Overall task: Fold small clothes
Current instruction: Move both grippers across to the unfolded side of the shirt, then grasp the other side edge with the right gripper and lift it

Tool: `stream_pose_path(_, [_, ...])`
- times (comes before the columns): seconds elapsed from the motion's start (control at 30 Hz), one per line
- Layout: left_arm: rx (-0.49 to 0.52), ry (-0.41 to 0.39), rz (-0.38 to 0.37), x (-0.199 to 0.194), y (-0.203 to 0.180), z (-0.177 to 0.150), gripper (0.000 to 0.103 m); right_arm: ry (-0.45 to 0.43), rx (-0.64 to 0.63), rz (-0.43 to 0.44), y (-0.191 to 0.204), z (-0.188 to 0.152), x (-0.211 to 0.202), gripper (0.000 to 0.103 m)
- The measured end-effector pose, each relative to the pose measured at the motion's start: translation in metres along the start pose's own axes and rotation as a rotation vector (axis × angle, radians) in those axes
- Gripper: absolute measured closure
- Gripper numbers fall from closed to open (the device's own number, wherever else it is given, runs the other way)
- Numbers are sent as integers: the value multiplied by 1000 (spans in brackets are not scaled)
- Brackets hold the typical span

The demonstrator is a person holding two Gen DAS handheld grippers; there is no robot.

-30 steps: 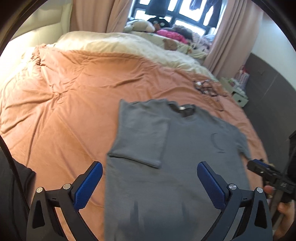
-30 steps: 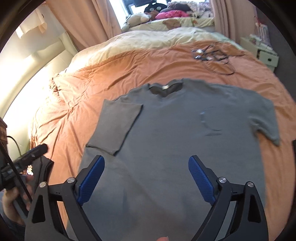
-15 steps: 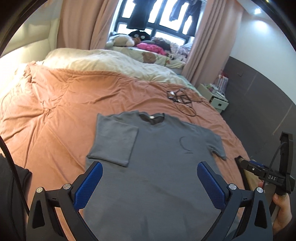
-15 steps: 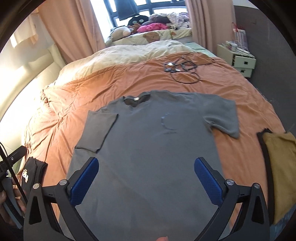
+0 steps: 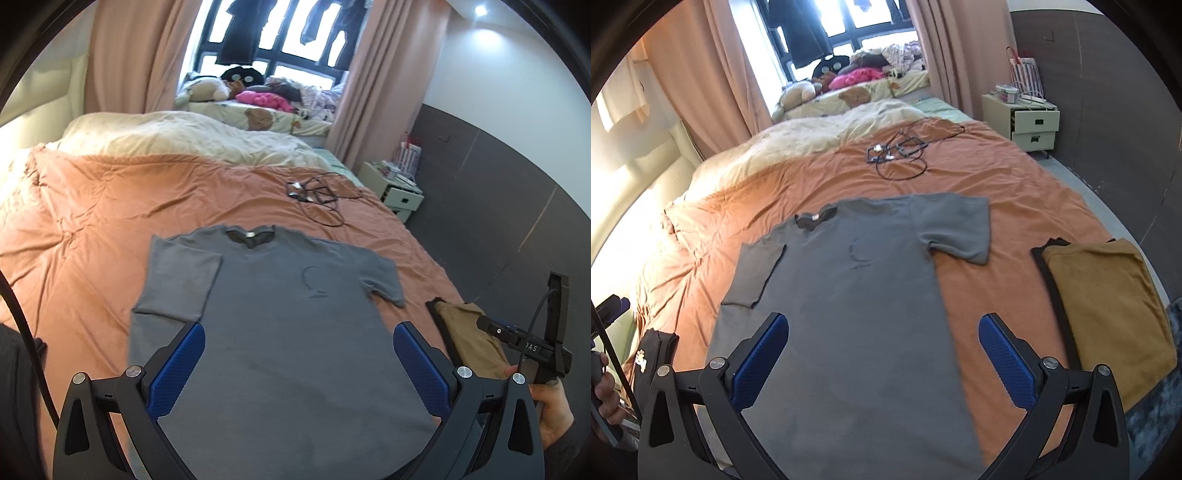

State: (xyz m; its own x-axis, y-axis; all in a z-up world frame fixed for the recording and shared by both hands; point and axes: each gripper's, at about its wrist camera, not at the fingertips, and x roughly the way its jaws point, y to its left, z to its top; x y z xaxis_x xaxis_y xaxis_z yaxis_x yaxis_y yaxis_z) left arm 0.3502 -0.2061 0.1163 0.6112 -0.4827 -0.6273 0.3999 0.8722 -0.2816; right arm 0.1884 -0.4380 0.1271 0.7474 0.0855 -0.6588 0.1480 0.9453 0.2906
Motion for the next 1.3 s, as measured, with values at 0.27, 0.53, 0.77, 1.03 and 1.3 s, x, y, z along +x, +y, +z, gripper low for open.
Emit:
stream_pose_path(0.27, [21, 21, -44, 24, -47, 14, 1, -46, -36, -35, -26, 3, -11, 0])
stream_pose_path(0.53, [85, 33, -62, 62, -84, 27, 1, -2, 29, 3, -60, 15, 35, 0])
stream_pose_path(0.77, [106, 66, -103, 125, -95, 41, 2, 42, 101, -11, -86, 39, 88, 0])
stream_pose_path(1.03, [110, 132, -136, 205, -96, 50, 15, 97, 211, -3, -121, 63, 157, 6])
stream_pose_path(1.3, [127, 219, -164, 290, -95, 44, 42, 153, 275, 34, -155, 73, 234, 43])
